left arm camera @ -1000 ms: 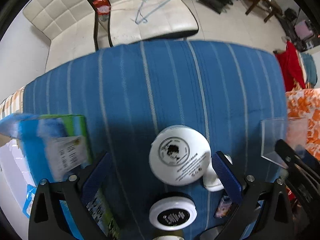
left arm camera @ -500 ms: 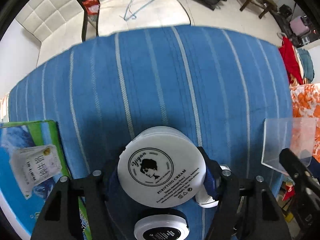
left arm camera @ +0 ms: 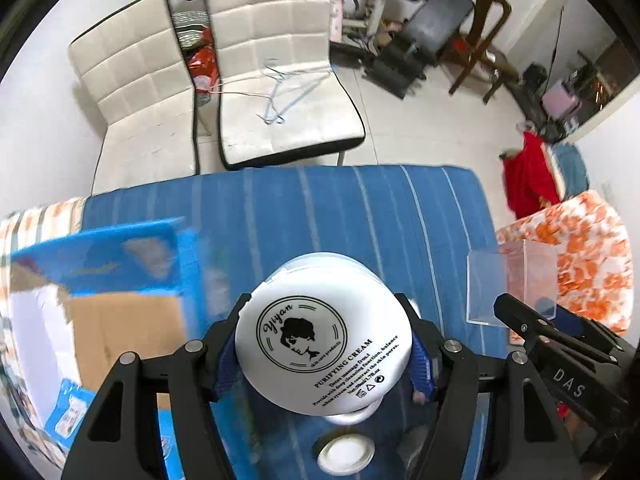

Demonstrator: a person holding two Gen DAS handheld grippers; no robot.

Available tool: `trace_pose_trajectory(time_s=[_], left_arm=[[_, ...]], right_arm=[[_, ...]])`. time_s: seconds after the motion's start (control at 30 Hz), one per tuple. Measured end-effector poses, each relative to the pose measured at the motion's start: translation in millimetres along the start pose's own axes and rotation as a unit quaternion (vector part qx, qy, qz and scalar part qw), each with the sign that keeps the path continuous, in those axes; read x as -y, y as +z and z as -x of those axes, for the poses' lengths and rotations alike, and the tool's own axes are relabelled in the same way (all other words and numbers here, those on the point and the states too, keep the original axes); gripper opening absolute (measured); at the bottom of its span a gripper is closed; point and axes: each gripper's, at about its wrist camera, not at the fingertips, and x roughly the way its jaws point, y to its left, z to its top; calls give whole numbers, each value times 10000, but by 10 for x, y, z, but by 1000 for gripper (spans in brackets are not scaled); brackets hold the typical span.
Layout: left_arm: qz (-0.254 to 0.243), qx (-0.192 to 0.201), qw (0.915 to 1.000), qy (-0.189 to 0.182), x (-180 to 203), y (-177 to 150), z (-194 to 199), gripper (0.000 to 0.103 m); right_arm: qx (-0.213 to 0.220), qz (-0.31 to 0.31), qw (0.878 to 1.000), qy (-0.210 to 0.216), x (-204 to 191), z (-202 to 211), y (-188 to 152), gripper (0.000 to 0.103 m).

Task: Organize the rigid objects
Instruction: 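Lower the cream jar and clear box into the blue box and release both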

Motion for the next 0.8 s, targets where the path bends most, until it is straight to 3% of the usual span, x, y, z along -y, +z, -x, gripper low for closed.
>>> trace_pose_trajectory(time_s=[0.17,0.33,0.57,0.8], left_arm=[[374,24,9992,-165,-760,-146,281,65],[822,-103,9965,-78,-1519,-403,344,65],[1238,-324,9917,-147,-2357,-514,165,65],[1365,-833,9860,-475,-2666,-382,-370,65]], right_arm=[[172,424,9981,423,-799,423,-376,67],[122,873,9940,641,-1792,438,-703,67],[-126,1169,9913,597,-2698,-44,-918,66],[-541,1389,9886,198,-3106,-753,-894,66]])
